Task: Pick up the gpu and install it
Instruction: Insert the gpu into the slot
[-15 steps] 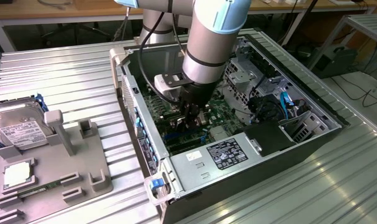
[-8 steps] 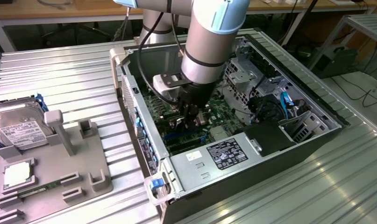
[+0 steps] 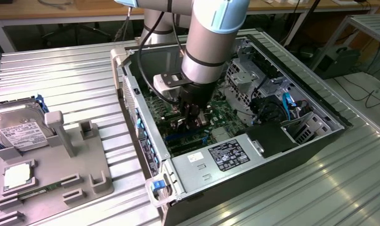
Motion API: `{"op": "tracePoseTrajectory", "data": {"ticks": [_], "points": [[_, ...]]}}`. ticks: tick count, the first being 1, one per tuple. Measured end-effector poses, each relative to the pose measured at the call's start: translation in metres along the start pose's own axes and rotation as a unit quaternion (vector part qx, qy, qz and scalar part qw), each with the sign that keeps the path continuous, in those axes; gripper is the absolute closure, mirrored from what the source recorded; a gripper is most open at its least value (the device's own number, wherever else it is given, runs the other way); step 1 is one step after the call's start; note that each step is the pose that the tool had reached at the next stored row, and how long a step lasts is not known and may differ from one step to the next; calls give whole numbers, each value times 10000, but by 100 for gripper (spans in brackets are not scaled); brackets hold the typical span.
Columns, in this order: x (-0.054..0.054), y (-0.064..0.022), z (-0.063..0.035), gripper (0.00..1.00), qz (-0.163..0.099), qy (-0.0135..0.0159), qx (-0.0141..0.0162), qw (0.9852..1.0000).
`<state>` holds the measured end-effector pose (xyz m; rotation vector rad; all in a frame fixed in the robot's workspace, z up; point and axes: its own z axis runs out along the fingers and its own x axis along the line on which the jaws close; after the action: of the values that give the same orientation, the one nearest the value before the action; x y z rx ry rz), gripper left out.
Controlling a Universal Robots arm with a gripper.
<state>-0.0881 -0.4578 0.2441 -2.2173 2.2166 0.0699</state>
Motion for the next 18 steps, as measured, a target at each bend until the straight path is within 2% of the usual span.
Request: {"op": "tracePoseTrajectory", "data": {"ticks": [5, 18], "points": [[-1, 27, 0, 72, 0, 1, 0, 10000], [0, 28, 21, 72, 0, 0, -1, 10000]]}}
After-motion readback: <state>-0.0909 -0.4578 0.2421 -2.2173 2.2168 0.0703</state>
